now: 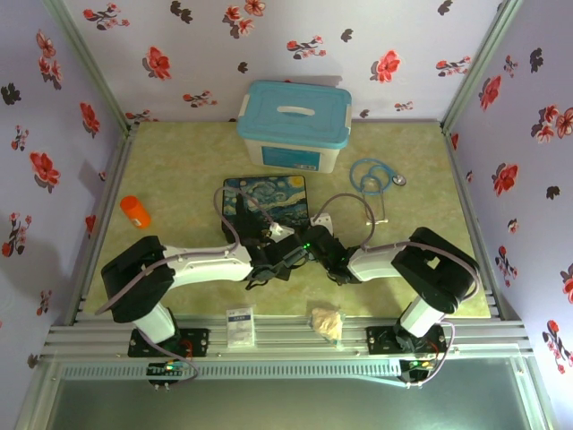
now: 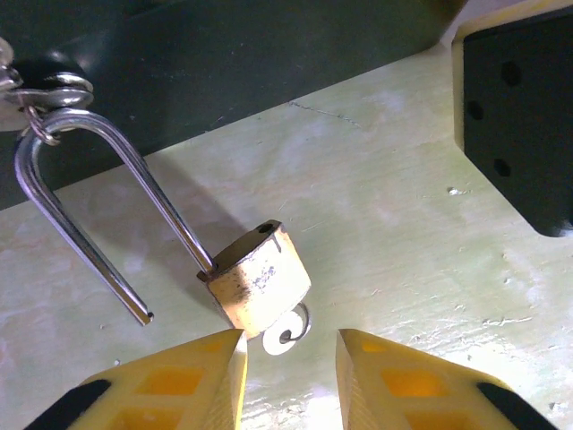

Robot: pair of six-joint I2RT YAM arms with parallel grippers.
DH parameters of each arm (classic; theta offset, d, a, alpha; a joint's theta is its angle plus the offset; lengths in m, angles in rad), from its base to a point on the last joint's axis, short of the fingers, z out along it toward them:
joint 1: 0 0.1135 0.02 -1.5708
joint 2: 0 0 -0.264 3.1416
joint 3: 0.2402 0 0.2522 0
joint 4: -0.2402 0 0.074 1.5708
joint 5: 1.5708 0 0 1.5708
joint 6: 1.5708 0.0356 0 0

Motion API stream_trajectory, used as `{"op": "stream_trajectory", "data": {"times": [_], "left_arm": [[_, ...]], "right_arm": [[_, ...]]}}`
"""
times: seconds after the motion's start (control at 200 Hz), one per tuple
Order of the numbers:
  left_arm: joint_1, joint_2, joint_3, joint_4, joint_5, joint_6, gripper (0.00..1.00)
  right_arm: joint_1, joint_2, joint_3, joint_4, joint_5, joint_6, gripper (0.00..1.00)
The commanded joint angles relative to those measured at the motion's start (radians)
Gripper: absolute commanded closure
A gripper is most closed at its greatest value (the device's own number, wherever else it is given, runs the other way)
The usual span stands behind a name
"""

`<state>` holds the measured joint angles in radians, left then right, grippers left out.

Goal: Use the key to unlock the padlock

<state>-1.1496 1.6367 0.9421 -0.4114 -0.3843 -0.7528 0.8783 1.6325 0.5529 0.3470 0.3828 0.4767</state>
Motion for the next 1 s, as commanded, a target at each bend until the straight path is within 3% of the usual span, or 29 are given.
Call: {"op": "stream_trajectory", "data": {"times": [0.0,0.12,0.205,0.255,0.29,0.315,0.395,0.415,0.55,0.675,0.78,0.91,0.995], "left_arm": [[-0.003,-0.036,0.015,0.003,0.004,-0.011,0.68],[0.005,-0.122,-0.024,0.047,0.002,-0.003,0.66],[0.034,-0.221,-0.072,0.084,0.002,0.000,0.59],[0.058,-0.293,-0.110,0.114,0.003,0.015,0.50],[0.076,-0.346,-0.137,0.142,0.004,0.026,0.42],[0.087,-0.385,-0.160,0.162,0.005,0.037,0.36],[0.130,-0.506,-0.240,0.259,0.019,0.063,0.03],[0.143,-0.534,-0.268,0.286,0.036,0.065,0.00],[0.272,-0.683,-0.432,0.473,0.168,-0.015,0.00],[0.356,-0.730,-0.541,0.572,0.257,-0.100,0.00],[0.374,-0.706,-0.552,0.570,0.299,-0.120,0.01],[0.376,-0.657,-0.551,0.595,0.336,-0.135,0.08],[0.380,-0.644,-0.559,0.604,0.338,-0.155,0.11]], "right_arm": [[0.008,0.008,-0.016,0.035,0.024,0.025,0.55],[0.008,-0.046,-0.073,0.107,-0.007,0.021,0.54],[0.007,-0.104,-0.148,0.219,-0.042,0.013,0.47],[0.008,-0.149,-0.190,0.272,-0.042,0.020,0.34],[0.008,-0.181,-0.216,0.300,-0.042,0.026,0.05],[0.008,-0.204,-0.230,0.312,-0.042,0.029,0.01],[0.008,-0.276,-0.240,0.285,-0.078,0.016,0.01],[0.007,-0.293,-0.234,0.261,-0.089,0.013,0.01],[0.007,-0.350,-0.183,0.136,-0.211,-0.019,0.01],[0.009,-0.327,-0.135,0.099,-0.325,-0.009,0.02],[0.016,-0.256,-0.078,0.097,-0.408,-0.005,0.14],[0.025,-0.161,-0.022,0.125,-0.449,0.012,0.28],[0.026,-0.097,0.014,0.121,-0.473,0.028,0.31]]}}
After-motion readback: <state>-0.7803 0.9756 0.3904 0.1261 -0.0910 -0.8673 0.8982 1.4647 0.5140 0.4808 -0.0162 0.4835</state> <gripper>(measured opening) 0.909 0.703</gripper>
